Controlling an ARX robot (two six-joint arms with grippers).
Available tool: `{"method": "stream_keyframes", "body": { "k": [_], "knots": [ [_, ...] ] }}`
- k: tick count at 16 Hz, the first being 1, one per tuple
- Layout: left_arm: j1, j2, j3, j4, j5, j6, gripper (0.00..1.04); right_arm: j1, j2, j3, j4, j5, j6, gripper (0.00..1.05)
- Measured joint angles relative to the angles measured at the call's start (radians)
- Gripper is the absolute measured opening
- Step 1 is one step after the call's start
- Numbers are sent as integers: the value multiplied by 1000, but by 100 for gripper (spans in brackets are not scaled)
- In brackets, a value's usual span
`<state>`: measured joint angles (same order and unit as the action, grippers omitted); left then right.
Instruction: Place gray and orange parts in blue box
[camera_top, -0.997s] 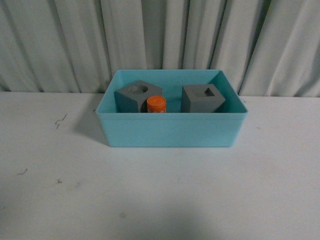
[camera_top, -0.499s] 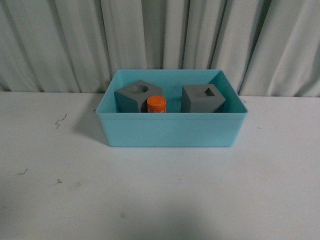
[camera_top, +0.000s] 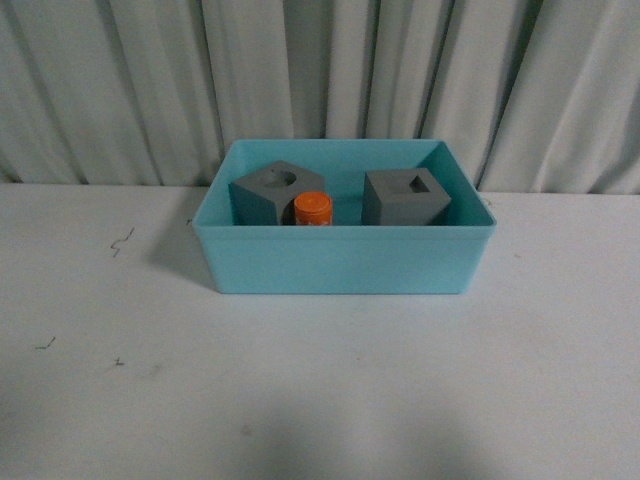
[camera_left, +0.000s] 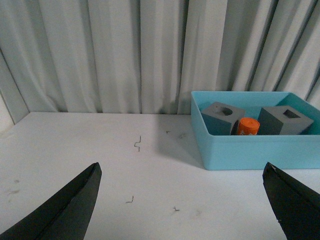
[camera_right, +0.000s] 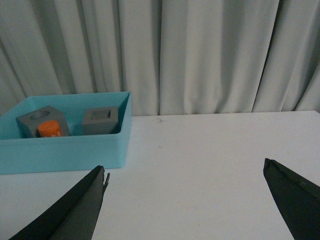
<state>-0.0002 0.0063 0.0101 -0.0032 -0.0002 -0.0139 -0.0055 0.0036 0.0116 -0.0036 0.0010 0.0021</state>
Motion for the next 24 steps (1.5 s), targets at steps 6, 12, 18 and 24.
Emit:
{"method": "stream_keyframes", "body": {
  "k": [6,12,18,24],
  "knots": [
    [0,0,0,0,0,0,98,0,0,0,0,0,0,98],
    [0,0,0,0,0,0,98,0,0,0,0,0,0,98],
    [0,0,0,0,0,0,98,0,0,0,0,0,0,98],
    [0,0,0,0,0,0,98,0,0,0,0,0,0,98]
  ]
}}
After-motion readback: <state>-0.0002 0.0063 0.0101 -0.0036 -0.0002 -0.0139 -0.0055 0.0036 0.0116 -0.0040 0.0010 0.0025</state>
